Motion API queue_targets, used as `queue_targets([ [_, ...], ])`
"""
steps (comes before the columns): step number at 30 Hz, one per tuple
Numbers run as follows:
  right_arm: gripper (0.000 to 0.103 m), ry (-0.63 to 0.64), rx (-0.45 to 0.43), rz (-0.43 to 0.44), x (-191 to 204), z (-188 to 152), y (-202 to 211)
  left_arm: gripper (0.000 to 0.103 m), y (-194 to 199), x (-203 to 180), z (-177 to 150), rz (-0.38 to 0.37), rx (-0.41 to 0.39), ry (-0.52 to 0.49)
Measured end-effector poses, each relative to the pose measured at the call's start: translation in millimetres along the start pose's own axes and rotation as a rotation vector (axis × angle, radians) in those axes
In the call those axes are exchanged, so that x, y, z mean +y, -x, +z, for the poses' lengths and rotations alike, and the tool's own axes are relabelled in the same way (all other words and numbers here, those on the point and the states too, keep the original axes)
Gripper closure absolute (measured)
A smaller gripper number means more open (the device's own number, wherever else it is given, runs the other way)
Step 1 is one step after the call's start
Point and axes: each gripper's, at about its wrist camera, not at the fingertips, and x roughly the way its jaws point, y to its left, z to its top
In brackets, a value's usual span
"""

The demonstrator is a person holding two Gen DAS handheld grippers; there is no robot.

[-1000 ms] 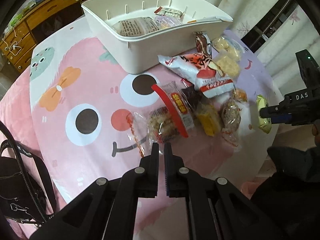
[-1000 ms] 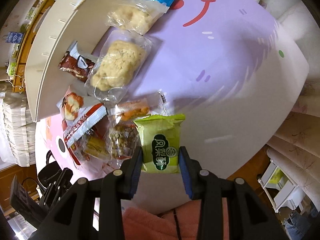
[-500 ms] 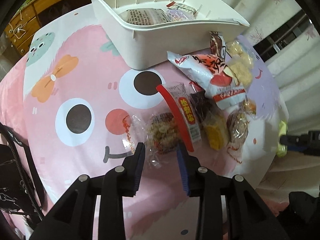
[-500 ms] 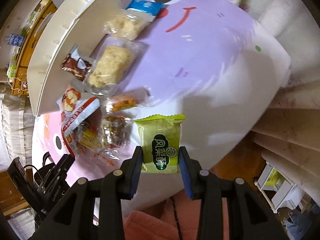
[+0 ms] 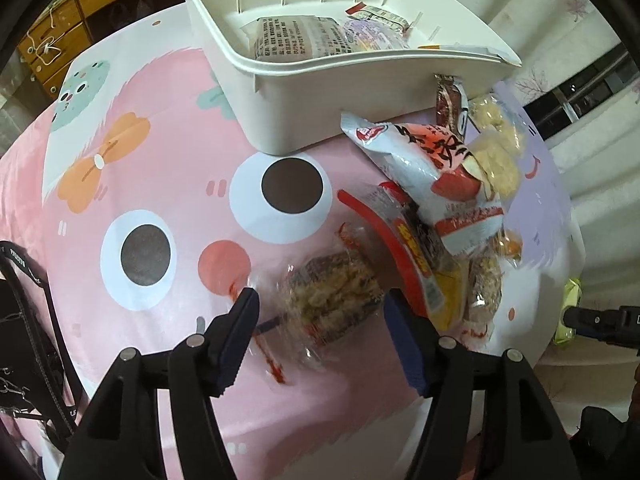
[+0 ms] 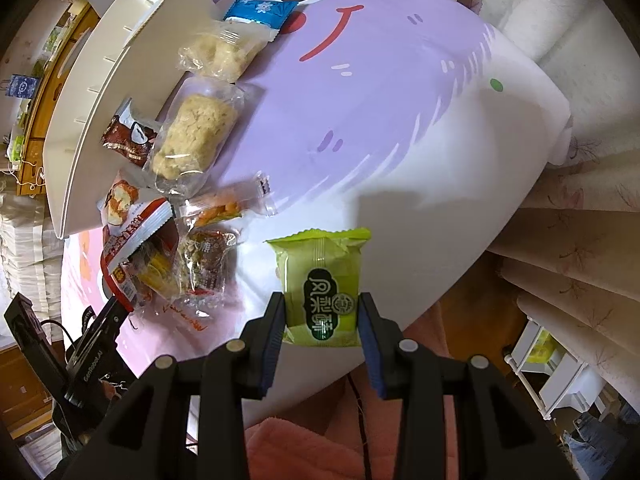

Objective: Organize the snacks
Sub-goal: 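Close the right tool on the green pack and lift while the left tool lowers to the snacks, then close the left tool on the white-and-red printed pack while the right tool holds the green pack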

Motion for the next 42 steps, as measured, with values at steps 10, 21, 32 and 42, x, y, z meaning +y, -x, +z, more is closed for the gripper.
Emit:
queue_targets([
  [10,0.067,0.034,0.028,0.017,-1.3,39.6,-0.8,0.035,-10.6,-11.6,14.7,0.035,-0.016,0.077],
  [21,0.067,0.117,0.054,0.010,-2.2,91.9,0.4,0.050,-21.9,-24.6,20.0,0.061,-0.037,0.239],
  [32,0.067,0.245,0.093,-0.003,10.9,143.0,-2.5,0.102,-26.7,-27.2,25.7,0.122,-0.081,0.397],
  [42,0.067,0.372,0.099,0.007,27.9,182.6,-0.3,0.086,-15.9,-37.7,28.9,0.128,-0.090,0.497],
])
